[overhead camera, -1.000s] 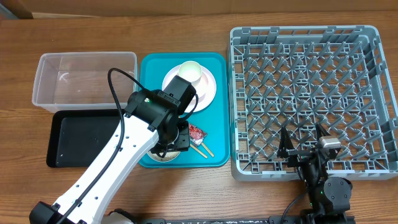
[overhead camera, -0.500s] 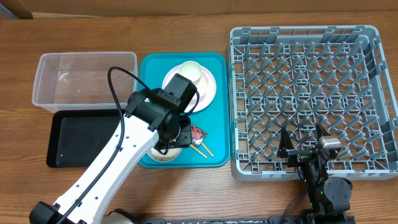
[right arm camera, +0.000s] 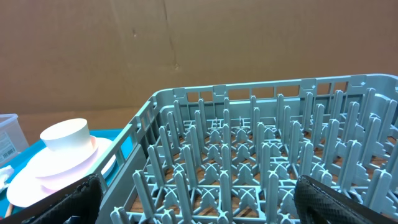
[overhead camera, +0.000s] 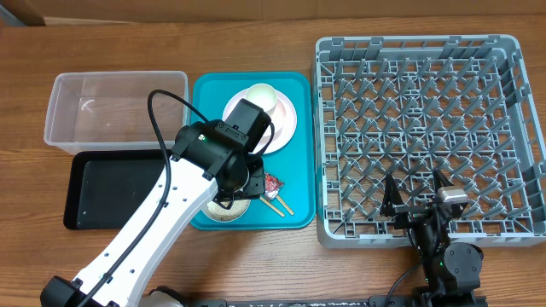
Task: Sort waste into correct bins and load items into the dishwasher
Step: 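Lower the left gripper and grasp the rim of the white rice bowl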
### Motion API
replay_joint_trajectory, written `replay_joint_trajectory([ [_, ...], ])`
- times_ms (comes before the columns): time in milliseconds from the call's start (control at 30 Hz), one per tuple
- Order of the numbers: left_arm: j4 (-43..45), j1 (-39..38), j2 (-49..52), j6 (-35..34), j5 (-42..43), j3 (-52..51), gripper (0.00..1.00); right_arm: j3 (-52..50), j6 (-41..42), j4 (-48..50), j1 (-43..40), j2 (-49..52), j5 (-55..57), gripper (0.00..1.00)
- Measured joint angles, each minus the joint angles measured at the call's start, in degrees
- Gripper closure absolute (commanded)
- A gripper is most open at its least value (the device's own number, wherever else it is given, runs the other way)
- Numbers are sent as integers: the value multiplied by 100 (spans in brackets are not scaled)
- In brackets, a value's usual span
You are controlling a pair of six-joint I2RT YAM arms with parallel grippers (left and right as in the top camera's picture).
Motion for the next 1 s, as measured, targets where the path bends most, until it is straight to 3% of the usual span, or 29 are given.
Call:
replay_joint_trajectory([
  [467, 343, -35, 356, 0, -304, -33, 72, 0, 0, 2, 0, 0, 0, 0],
  [567, 485, -125, 555, 0, -374, -33, 64, 0, 2, -2, 0, 0, -2, 0],
  [667, 511, -199, 826, 0, -433, -33, 63, 0, -2, 0, 0, 0, -4, 0],
  [1000, 492, -225, 1958, 0, -479, -37, 80, 0, -2, 2, 0, 0, 0, 0],
])
